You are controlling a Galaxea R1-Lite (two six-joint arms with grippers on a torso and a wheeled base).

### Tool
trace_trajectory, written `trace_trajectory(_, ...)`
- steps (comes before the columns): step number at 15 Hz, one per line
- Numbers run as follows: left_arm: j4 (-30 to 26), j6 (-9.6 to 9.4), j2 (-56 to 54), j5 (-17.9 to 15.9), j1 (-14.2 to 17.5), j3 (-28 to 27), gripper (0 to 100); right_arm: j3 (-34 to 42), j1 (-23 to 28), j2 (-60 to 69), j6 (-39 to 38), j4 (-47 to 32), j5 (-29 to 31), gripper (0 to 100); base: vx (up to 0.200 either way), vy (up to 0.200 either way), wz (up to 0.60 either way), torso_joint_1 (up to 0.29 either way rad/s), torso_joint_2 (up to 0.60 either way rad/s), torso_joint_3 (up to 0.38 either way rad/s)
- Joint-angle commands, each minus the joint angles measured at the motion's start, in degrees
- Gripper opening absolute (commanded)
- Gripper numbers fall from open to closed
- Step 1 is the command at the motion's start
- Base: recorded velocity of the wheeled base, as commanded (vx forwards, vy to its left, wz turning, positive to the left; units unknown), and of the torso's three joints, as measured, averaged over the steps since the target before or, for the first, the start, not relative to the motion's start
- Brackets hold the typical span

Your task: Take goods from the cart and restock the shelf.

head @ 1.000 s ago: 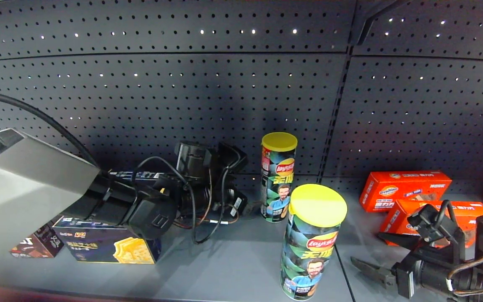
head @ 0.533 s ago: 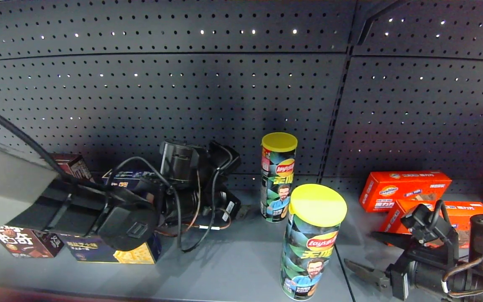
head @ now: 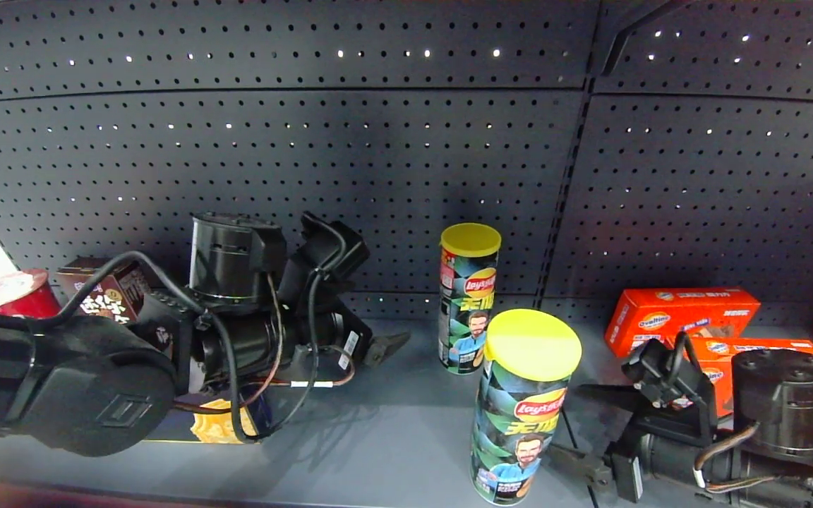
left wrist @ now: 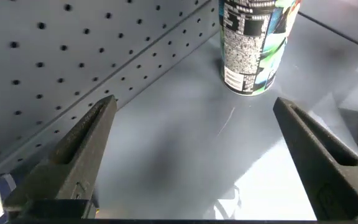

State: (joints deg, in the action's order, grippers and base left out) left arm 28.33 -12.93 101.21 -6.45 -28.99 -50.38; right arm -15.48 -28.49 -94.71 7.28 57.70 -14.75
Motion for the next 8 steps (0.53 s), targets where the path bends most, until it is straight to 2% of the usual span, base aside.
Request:
trace_trajectory(1, 0.1, 0.1, -1.4, 0.0, 0.3, 0.3, 100, -2.1, -1.5, -2.9, 0.0, 0.0, 0.2, 100, 0.0, 0.0, 0.0, 0.0, 0.0, 0.0)
trace_trajectory(8, 0.1, 0.1, -1.0, -0.1, 1.1, 0.4, 100, -1.9, -3.3, -3.2, -0.3, 0.1, 1.3, 100, 0.0, 0.0, 0.0, 0.0, 0.0, 0.0)
